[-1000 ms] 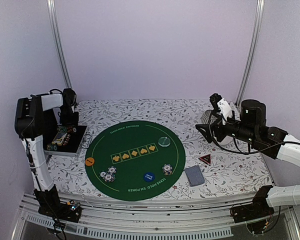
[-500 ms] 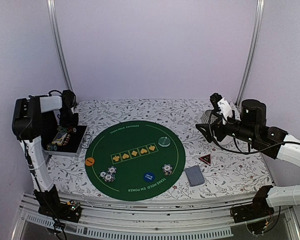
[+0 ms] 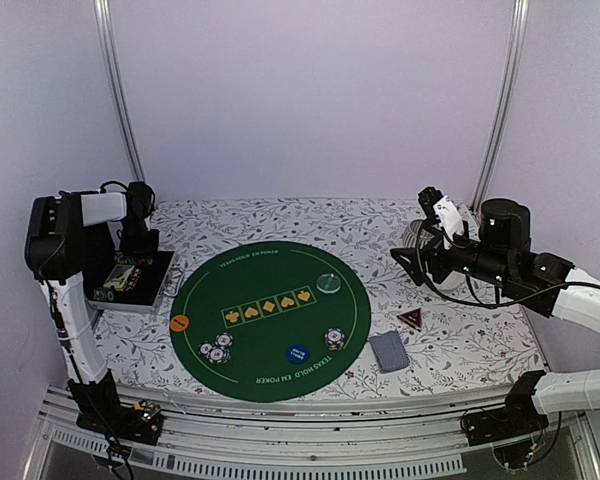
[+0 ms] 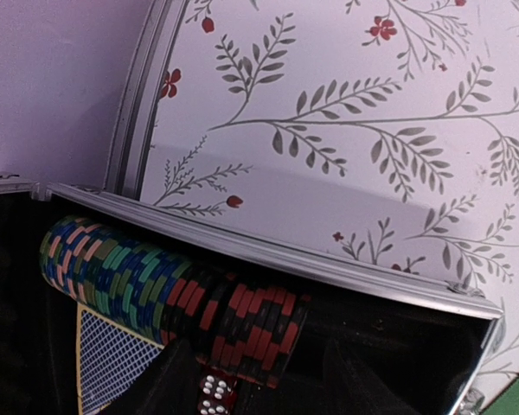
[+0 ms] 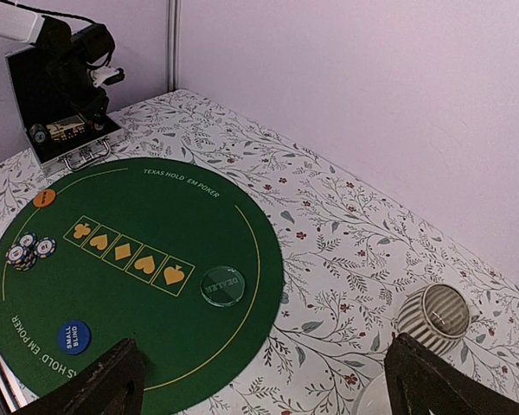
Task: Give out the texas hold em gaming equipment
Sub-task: Pick up the pile of poker chips from the chip case.
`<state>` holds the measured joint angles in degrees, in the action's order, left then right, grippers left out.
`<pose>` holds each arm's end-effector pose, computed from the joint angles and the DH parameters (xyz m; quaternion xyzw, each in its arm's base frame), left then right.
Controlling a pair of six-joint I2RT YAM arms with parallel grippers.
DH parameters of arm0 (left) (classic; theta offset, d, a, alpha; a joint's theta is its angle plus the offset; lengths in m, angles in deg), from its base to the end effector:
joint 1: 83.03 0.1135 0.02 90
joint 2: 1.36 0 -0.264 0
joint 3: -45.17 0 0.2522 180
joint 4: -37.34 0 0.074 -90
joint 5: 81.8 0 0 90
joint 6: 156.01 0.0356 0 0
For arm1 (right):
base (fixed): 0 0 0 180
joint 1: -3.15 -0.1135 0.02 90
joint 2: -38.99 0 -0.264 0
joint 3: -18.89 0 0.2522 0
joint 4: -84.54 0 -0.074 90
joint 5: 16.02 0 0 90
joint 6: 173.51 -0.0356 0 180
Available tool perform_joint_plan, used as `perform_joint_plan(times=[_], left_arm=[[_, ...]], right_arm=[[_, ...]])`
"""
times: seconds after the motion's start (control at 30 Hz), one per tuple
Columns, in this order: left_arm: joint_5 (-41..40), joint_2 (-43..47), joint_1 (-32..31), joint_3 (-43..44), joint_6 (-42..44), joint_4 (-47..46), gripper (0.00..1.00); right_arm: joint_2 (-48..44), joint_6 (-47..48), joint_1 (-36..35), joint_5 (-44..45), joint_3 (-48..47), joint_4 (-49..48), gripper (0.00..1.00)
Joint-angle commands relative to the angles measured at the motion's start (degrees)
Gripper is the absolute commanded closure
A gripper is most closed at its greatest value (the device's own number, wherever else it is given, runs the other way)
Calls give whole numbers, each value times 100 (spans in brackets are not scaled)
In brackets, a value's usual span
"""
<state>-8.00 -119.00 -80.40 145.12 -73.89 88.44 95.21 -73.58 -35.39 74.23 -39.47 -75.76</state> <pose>0.4210 0.0293 0.1699 -0.1149 0.9666 0.1300 0.1884 0.1798 0.1430 0.3093 -0.3300 0.7362 0.1443 0.5730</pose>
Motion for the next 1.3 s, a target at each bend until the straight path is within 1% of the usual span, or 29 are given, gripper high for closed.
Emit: perform_joint_plan(times=[0.0, 0.07, 0.13, 0.3, 0.4, 0.5, 0.53, 0.63, 0.97, 1.1, 1.27], left_arm=[[-58, 188, -11, -43, 119, 159, 44], [-46, 178, 11, -38, 152, 132, 42], [115, 99, 94, -35, 149, 113, 42], [425, -87, 185, -8, 170, 54, 47], [571, -192, 185, 19, 222, 28, 48], [949, -224, 145, -23, 240, 9, 53], [957, -193, 96, -69, 257, -33, 54], [606, -5, -90, -307, 436, -237, 54], [345, 128, -124, -383, 560, -261, 54], [166, 81, -113, -313, 662, -255, 54], [141, 119, -113, -189, 681, -245, 53]], right_arm=[[20, 6, 40, -60, -31, -134, 1], [29, 17, 48, -66, -38, -136, 1], [25, 7, 48, -69, -42, -134, 1], [-21, -4, 48, -37, -40, -108, 1], [-41, 0, 44, -23, -42, -95, 1], [-42, -4, 49, -25, -57, -99, 1], [-41, -5, 49, -25, -58, -101, 1], [-33, -13, 49, -25, -59, -92, 1], [22, -13, 56, -61, -122, -88, 1], [20, -34, 51, -65, -136, -71, 1], [7, -53, 55, -69, -146, -35, 1]])
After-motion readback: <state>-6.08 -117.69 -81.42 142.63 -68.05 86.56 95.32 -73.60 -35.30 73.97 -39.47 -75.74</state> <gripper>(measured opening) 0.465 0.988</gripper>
